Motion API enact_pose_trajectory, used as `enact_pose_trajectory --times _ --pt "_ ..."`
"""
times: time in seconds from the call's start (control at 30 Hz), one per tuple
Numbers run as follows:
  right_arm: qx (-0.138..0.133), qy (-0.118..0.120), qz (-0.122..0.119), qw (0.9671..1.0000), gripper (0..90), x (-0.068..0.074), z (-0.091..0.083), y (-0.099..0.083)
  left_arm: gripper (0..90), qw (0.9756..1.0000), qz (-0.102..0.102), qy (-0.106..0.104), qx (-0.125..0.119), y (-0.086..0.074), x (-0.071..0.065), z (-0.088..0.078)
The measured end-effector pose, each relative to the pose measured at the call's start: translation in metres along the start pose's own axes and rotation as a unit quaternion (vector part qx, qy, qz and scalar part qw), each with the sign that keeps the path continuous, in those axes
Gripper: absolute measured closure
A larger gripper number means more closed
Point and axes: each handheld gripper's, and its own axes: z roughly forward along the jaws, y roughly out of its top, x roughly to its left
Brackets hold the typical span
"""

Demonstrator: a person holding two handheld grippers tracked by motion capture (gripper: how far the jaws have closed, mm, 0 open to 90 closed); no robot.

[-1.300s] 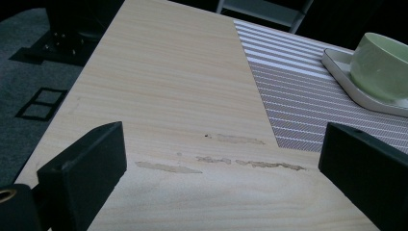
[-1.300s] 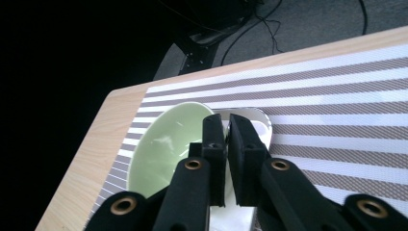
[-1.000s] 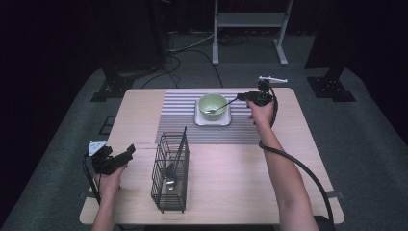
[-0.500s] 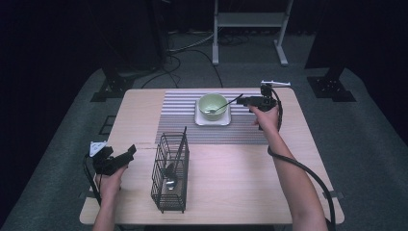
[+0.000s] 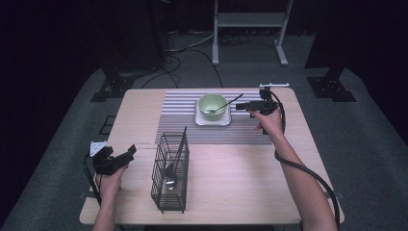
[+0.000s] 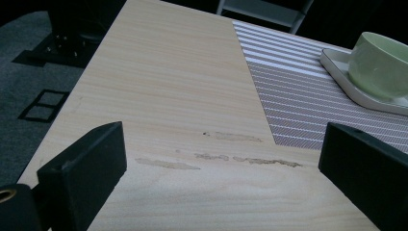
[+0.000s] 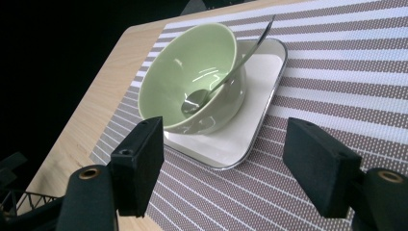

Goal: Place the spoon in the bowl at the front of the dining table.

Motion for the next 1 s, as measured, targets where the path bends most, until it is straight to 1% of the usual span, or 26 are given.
enact_pose_trajectory --times 0.13,0.17,0.3,0.37,0.5,0.6,0.67,0.8,1.0 --pt "0.001 0.007 -0.004 1.0 29.3 0.002 -0.001 -0.004 1.6 1.0 0.001 0.0 -0.001 0.0 -0.001 0.0" --pt "0.004 0.011 -0.008 0.9999 28.8 0.005 -0.001 -0.005 1.6 1.0 0.001 0.0 -0.001 0.0 -0.001 0.0" --pt "0.006 0.015 -0.015 0.9998 28.8 0.01 -0.002 -0.007 1.6 1.0 0.001 0.0 -0.002 0.0 0.0 0.0" --pt "0.007 0.017 -0.023 0.9996 28.8 0.012 -0.003 -0.008 1.6 1.0 0.0 0.001 -0.002 0.0 0.0 0.0" --pt "0.012 0.02 -0.029 0.9993 28.8 0.016 -0.005 -0.011 1.6 1.0 0.0 0.0 -0.001 0.0 0.0 0.0" --pt "0.013 0.022 -0.031 0.9992 28.6 0.017 -0.007 -0.013 1.6 1.0 0.001 0.0 -0.001 0.0 0.0 0.0" --pt "0.014 0.026 -0.027 0.9992 28.6 0.018 -0.008 -0.015 1.6 1.0 0.001 0.0 -0.002 0.0 -0.001 0.0" --pt "0.023 0.028 -0.033 0.9988 28.6 0.017 -0.007 -0.021 1.6 1.0 0.002 0.0 -0.002 0.0 -0.001 0.0" --pt "0.024 0.032 -0.037 0.9985 28.6 0.018 -0.009 -0.027 1.6 1.0 0.002 0.001 -0.001 0.0 -0.001 0.0"
